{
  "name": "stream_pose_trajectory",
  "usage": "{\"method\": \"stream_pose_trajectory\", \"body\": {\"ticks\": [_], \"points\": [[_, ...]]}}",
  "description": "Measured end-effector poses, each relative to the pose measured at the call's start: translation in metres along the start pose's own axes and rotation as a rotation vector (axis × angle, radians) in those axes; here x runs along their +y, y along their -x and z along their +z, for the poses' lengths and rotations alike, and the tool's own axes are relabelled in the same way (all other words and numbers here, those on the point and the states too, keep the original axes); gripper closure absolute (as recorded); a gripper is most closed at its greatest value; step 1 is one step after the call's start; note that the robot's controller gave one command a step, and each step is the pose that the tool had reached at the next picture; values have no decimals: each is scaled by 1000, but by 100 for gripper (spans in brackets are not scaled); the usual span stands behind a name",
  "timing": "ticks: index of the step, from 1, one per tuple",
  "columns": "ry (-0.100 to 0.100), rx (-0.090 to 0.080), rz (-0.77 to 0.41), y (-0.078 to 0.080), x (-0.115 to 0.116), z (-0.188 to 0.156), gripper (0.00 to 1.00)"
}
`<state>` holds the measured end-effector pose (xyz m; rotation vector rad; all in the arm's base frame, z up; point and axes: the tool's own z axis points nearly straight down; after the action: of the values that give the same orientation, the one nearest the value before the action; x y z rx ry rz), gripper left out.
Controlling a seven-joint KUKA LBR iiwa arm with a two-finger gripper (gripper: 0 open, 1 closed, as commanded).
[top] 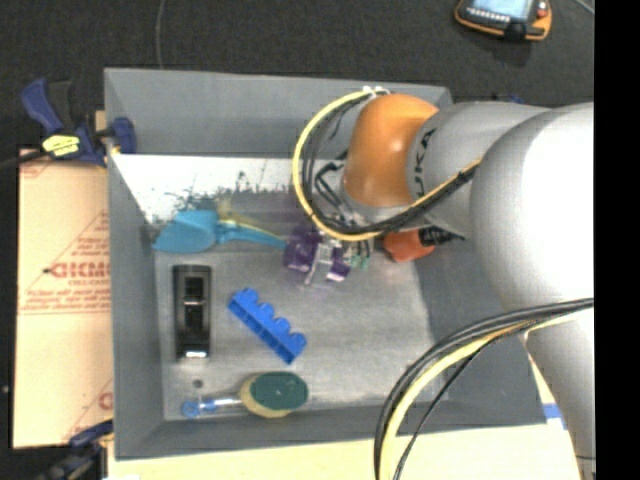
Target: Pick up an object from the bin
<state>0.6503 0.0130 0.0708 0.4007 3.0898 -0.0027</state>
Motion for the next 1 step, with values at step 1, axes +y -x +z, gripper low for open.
{"method": "stream_pose_trajectory", "body": {"ticks": [1], "points": [[0,0,-1,0,0,0,100]]}}
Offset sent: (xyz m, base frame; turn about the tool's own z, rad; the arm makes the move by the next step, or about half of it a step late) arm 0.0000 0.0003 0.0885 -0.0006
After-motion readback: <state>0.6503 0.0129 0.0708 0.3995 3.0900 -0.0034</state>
